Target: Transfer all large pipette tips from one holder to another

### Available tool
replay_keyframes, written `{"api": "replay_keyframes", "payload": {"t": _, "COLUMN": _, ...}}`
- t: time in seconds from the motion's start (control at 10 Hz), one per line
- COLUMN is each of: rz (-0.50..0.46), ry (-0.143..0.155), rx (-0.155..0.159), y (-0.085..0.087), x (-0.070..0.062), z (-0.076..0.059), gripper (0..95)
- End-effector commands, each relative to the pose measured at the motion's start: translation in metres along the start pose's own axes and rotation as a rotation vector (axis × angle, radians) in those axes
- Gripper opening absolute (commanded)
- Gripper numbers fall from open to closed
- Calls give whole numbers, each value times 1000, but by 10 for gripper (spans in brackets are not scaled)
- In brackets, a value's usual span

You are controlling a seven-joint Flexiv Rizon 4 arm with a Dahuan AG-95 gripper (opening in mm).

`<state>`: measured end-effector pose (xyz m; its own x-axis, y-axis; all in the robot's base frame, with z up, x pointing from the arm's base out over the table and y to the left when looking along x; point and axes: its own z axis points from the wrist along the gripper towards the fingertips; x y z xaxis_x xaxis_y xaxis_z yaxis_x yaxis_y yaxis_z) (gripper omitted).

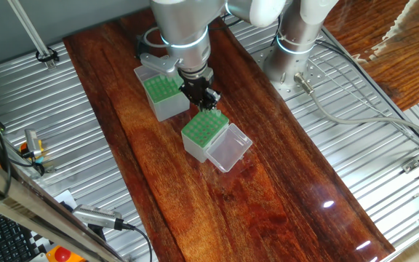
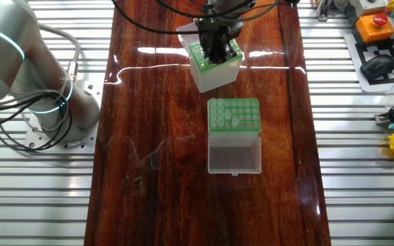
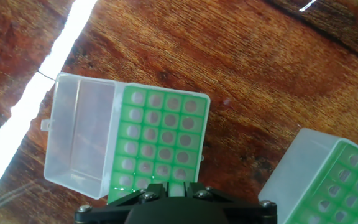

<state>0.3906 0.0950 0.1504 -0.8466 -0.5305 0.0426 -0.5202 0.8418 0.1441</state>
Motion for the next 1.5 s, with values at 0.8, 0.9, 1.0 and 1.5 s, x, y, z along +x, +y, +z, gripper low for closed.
{"api": "replay_keyframes", "payload": {"t": 0.8, "rz": 1, "ry": 3, "rx": 4, "y": -1, "x": 2, "z": -6, "gripper": 0}}
{"api": "replay_keyframes", "payload": {"t": 0.9, "rz": -6, "ry": 5, "rx": 8, "y": -1, "x": 2, "z": -6, "gripper": 0}}
{"api": "replay_keyframes", "payload": {"t": 1.0, "rz": -9, "ry": 5, "rx": 9, "y": -1, "x": 2, "z": -6, "gripper": 0}}
{"api": "replay_keyframes", "payload": {"t": 1.5, "rz": -18, "ry": -5, "rx": 27, "y": -1, "x": 2, "z": -6, "gripper": 0}}
